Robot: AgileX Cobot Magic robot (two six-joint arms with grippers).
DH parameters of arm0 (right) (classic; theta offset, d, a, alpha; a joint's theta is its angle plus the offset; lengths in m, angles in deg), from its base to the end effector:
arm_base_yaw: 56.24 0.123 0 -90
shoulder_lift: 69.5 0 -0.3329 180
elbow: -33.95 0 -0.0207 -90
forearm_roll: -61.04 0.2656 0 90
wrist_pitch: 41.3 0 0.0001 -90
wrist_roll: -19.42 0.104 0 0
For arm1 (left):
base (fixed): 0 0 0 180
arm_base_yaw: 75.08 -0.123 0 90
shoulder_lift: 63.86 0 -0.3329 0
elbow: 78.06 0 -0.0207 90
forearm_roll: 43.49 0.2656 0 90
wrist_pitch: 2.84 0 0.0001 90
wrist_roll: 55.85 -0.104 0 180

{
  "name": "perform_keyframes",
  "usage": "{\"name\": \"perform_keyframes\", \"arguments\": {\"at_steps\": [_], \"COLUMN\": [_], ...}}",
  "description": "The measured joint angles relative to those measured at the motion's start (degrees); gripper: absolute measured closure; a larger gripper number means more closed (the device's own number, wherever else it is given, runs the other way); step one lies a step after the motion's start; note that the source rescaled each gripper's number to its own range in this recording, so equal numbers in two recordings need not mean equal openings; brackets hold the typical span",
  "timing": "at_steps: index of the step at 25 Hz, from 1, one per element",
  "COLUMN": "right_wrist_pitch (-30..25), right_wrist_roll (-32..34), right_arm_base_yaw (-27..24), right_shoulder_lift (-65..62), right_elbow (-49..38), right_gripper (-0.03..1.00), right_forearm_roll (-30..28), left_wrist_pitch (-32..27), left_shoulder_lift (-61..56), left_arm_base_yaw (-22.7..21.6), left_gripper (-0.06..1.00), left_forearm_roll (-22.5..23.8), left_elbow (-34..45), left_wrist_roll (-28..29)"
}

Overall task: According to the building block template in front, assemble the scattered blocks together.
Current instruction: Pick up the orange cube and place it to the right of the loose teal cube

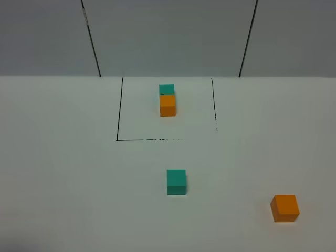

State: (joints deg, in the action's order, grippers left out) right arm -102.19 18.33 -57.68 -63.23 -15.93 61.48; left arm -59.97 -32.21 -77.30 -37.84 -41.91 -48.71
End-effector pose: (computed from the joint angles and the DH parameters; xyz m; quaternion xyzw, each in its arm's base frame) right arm -0.0292 0.0014 0.2771 0.0024 0.8528 -0.0077 0.5222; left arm 0.0394 0.0101 0.3580 -0.0677 0.8831 0.0292 0.4634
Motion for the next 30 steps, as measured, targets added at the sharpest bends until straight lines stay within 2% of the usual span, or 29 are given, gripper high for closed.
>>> {"name": "perform_keyframes", "arguments": {"at_steps": [6, 10, 20, 23, 30], "right_wrist_pitch": [0.00, 0.00, 0.00, 0.00, 0.00], "right_wrist_roll": [0.00, 0.00, 0.00, 0.00, 0.00], "right_arm_base_yaw": [0.00, 0.00, 0.00, 0.00, 0.00], "right_shoulder_lift": [0.00, 0.00, 0.00, 0.00, 0.00], "right_elbow": [0.00, 0.00, 0.00, 0.00, 0.00], "right_gripper": [0.97, 0.97, 0.97, 0.97, 0.97], "right_forearm_roll": [0.00, 0.00, 0.00, 0.00, 0.00], "left_wrist_pitch": [0.47, 0.51, -2.23, -2.30, -2.30], "left_shoulder_lift": [-11.75, -17.39, -23.63, -25.10, -25.27], "left_arm_base_yaw": [0.00, 0.00, 0.00, 0.00, 0.00], "left_gripper": [0.04, 0.05, 0.12, 0.19, 0.43], "left_forearm_roll": [-9.06, -12.39, -11.49, -11.41, -11.41], "left_elbow": [7.63, 10.64, 13.26, 13.27, 13.27], "left_wrist_roll": [-5.50, -9.38, -9.98, -9.98, -9.98]}}
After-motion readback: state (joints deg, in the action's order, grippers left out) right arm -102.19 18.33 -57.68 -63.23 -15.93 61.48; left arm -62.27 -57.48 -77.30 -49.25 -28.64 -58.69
